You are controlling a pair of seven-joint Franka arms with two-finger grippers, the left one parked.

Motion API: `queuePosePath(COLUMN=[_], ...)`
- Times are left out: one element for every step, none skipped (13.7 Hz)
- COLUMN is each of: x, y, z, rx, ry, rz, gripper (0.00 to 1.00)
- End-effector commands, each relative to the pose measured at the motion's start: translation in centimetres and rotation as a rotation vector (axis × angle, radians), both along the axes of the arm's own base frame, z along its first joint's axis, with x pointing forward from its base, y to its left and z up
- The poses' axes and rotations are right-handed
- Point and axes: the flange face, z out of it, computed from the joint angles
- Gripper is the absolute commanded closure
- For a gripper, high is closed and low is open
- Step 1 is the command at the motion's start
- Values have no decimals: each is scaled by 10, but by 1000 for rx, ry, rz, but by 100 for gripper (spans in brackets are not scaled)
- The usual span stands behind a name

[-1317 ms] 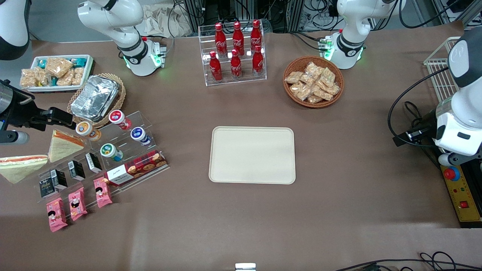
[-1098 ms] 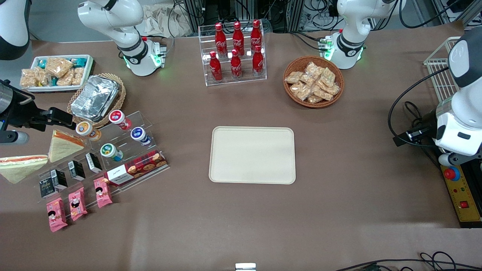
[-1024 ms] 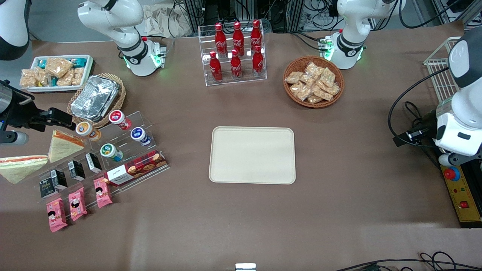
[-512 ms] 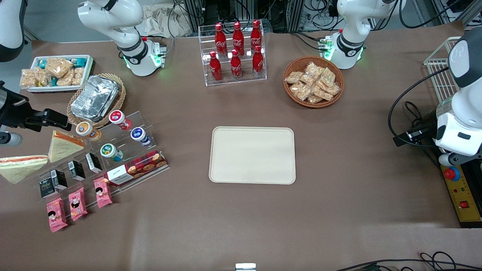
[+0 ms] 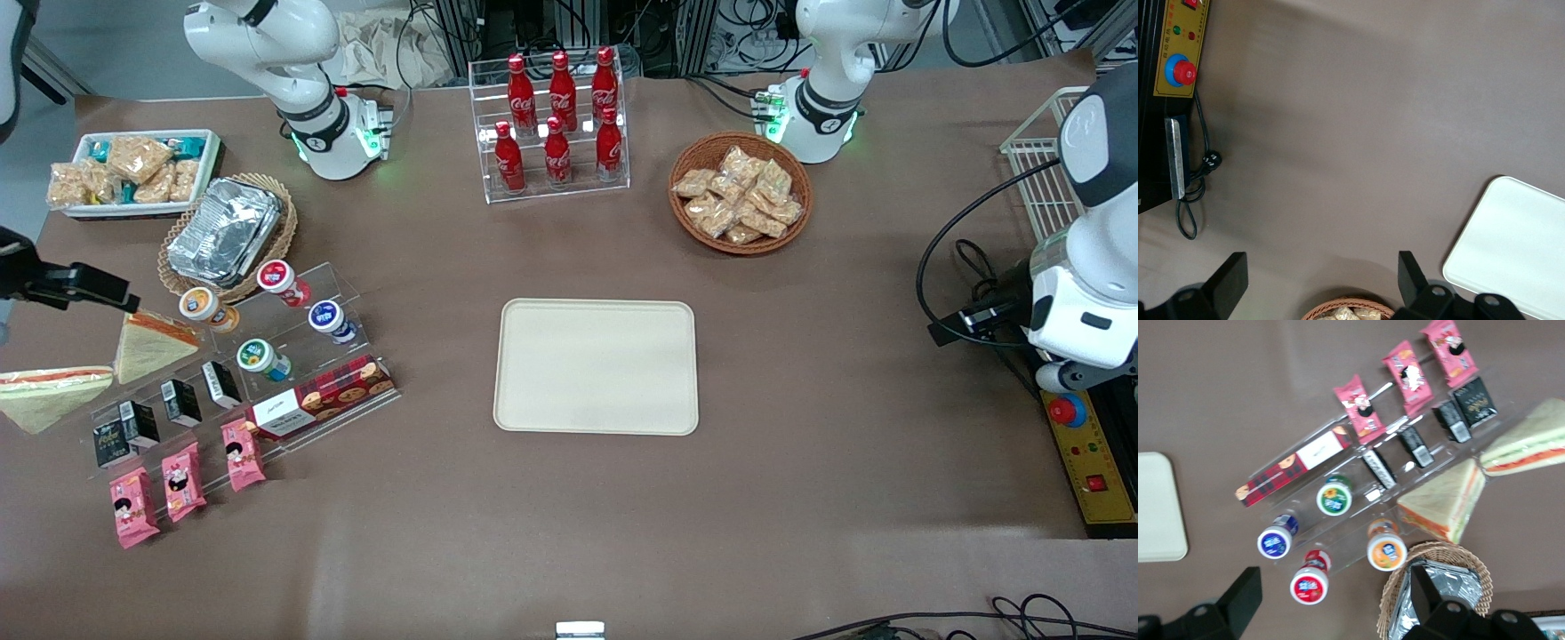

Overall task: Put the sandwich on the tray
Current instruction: 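Move the right gripper toward the wrapped sandwiches in the acrylic rack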

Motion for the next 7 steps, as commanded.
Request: queuePosePath(x=[3, 4, 5, 5, 7, 8, 10], y=[-15, -20, -23, -41, -50, -57, -72], z=[2, -2, -7, -14, -21, -25, -32], rx=[-16, -21, -25, -26, -31, -41, -49], ry=[-10, -1, 12, 26, 38, 39, 38], rz=[-114, -178, -270, -357, -386, -399, -435], gripper=[1, 1, 1, 1, 1, 1, 1])
